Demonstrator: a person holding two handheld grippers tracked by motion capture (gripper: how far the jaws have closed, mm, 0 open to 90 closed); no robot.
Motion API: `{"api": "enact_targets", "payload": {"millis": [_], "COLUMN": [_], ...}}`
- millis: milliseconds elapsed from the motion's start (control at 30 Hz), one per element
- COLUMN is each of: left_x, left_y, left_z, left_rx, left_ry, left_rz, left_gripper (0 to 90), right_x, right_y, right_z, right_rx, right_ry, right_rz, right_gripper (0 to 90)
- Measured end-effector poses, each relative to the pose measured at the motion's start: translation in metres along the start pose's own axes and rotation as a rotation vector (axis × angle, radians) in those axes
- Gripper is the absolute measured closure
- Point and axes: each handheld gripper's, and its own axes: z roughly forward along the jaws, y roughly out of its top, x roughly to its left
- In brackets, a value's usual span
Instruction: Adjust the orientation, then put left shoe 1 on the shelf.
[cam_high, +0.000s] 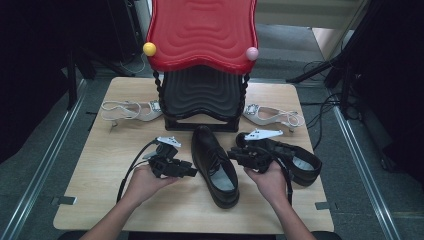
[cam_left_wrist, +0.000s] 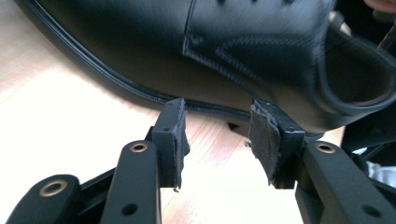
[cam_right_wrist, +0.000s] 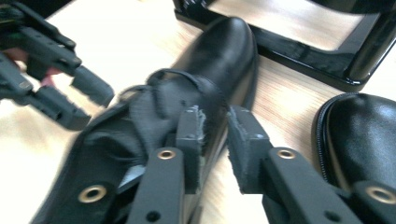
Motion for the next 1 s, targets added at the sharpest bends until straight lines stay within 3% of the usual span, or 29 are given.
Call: {"api": "enact_targets", "payload": {"millis": [100, 267, 300, 467, 733, 1000], "left_x": [-0.002, -0.005, -0.006, -0.003, -0.002, -0.004], "left_y": [0.002, 0.009, 0.010, 0.015, 0.025, 0.055], "left_z": [-0.010, -0.025, -0.028, -0.038, -0.045, -0.068], "left_rx": [-0.019, -0.034, -0.042, -0.060, -0.076, -0.100], "left_ry": [0.012, 0.001, 0.016, 0.020, 0.023, 0.046], "left_rz": [0.020, 0.049, 0.060, 0.085, 0.108, 0.137], "left_gripper": [56.9, 70.1, 72.7, 86.5, 87.2, 88.8], "right_x": [0.006, 0.018, 0.020, 0.032, 0.047, 0.062], "right_y": [0.000, 0.000, -0.001, -0.006, -0.005, -0.007], "right_z": [-0.010, -0.024, -0.025, -0.028, -0.022, -0.015], "right_rx": [-0.013, -0.008, -0.004, 0.029, 0.070, 0.132], "right_ry": [0.022, 0.061, 0.066, 0.096, 0.121, 0.129], "right_rz": [0.002, 0.023, 0.029, 0.016, -0.004, -0.038], "right_gripper": [72.8, 68.7, 68.2, 69.1, 70.2, 70.6]}}
